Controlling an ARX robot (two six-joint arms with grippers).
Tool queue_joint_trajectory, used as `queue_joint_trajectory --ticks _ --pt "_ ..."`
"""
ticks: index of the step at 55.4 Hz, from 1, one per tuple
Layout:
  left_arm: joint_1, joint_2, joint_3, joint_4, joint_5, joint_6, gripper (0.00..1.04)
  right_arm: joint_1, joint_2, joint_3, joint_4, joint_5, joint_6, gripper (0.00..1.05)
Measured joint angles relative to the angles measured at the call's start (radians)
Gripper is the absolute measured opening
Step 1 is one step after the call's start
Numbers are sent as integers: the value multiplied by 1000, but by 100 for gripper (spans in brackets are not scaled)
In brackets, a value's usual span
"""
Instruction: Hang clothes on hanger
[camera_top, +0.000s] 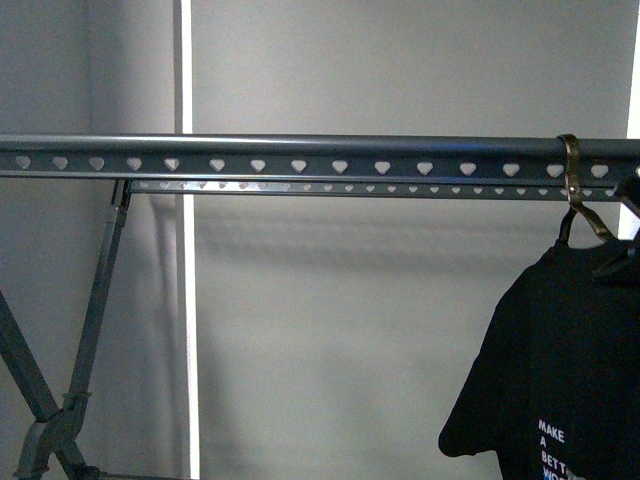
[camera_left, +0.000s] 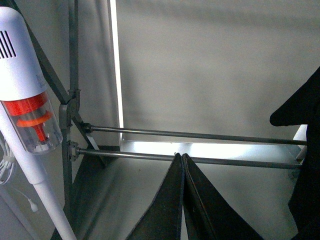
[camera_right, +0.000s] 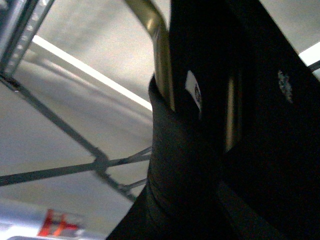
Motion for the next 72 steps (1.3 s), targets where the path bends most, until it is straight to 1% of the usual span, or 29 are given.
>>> queue_joint_trajectory --ticks 4,6,7,9,11,12,15,16,18,21,23,25,28,29,31,33,35,37,42,43,49,50,55,72 --pt "0 -29 -25 0 0 0 4 1 -44 -110 109 77 -103 35" --pt "0 -51 -44 -2 0 0 4 -2 -86 -181 186 130 -154 42" --pt "0 -61 -51 -3 0 0 4 -6 -127 -238 246 165 -206 47" --pt "0 -79 -64 -9 0 0 4 -14 -193 -313 328 196 -262 54" --pt "0 -98 -76 -16 0 0 4 -23 -253 -369 385 204 -299 60" --pt "0 -103 -79 -17 0 0 4 -26 -272 -386 401 203 -310 61" --pt "0 -132 -95 -29 0 0 4 -52 -409 -492 485 187 -362 72" --pt "0 -141 -101 -33 0 0 4 -68 -481 -542 509 169 -371 77" --pt "0 -164 -113 -45 0 0 4 -85 -580 -607 521 142 -388 84" --pt "0 -198 -127 -63 0 0 4 -118 -782 -737 515 87 -416 98" --pt "0 -216 -135 -75 0 0 4 -124 -861 -787 508 77 -426 99" --pt "0 -235 -141 -86 0 0 4 -122 -1001 -862 472 82 -460 97" --pt "0 -262 -151 -104 0 0 4 -109 -1145 -932 444 114 -510 97" --pt "0 -270 -154 -110 0 0 4 -99 -1199 -945 414 132 -534 96" --pt "0 -288 -159 -122 0 0 4 -52 -1302 -930 244 202 -583 89" --pt "0 -311 -165 -138 0 1 4 39 -1402 -919 48 307 -620 80" --pt "0 -328 -169 -151 0 1 4 104 -1473 -955 -87 339 -640 72" --pt "0 -350 -174 -166 0 1 4 125 -1496 -999 -147 339 -658 65" --pt "0 -378 -196 -160 2 2 4 135 -1506 -1067 -165 357 -672 45" --pt "0 -386 -196 -164 -1 3 4 135 -1514 -1072 -164 356 -674 40" --pt "0 -436 -196 -206 0 3 4 137 -1547 -1084 -151 356 -679 19" --pt "0 -445 -196 -213 0 3 4 137 -1548 -1086 -150 356 -680 17" --pt "0 -473 -196 -244 0 3 4 137 -1559 -1107 -147 356 -682 1" --pt "0 -573 -196 -344 0 3 4 137 -1592 -1151 -139 356 -684 2"
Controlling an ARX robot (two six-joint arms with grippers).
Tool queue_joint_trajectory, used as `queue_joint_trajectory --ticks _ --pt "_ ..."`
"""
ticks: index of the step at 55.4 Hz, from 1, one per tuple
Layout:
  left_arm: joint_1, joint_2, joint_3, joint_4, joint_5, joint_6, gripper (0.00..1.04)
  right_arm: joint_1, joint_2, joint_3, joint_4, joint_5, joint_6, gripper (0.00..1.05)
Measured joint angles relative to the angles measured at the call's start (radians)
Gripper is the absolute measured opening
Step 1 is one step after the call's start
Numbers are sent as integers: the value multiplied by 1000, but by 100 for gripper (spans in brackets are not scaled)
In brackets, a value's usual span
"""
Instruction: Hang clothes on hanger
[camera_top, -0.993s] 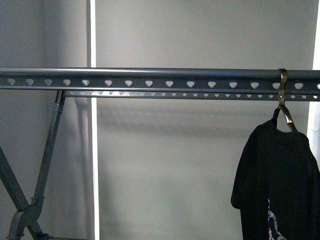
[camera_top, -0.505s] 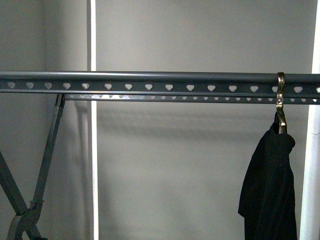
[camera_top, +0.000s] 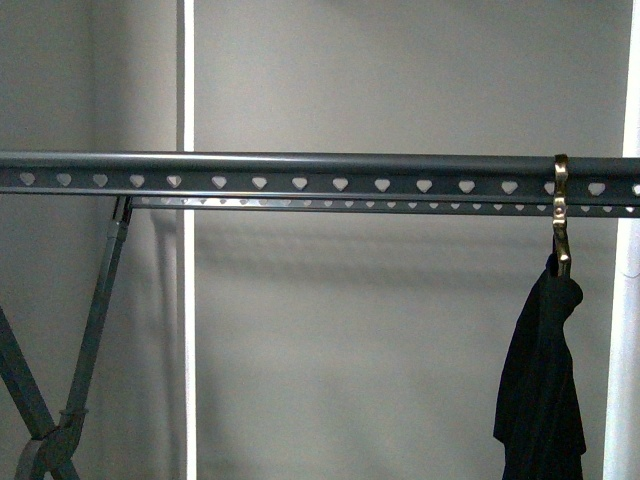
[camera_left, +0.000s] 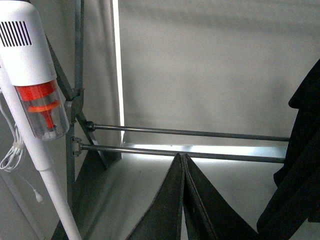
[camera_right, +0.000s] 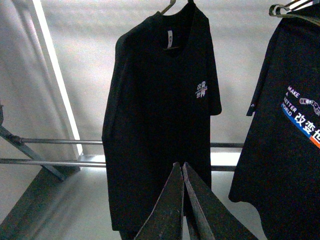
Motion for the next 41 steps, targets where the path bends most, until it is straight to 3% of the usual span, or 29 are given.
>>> queue_joint_trajectory --ticks 5,10,28,31,35,41 --pt "0 -24 0 -24 0 0 4 0 -8 -9 2 0 0 2" --pt "0 -168 0 -188 0 0 4 0 -42 -45 8 0 0 2" --pt "0 -190 0 -196 0 0 4 0 -47 -53 8 0 -2 3" --pt "0 -190 0 -196 0 0 4 0 -47 -53 8 0 -2 15" --pt "0 -191 0 -196 0 0 21 0 -47 -53 8 0 -2 33" --pt "0 -191 0 -196 0 0 37 0 -47 -53 8 0 -2 50"
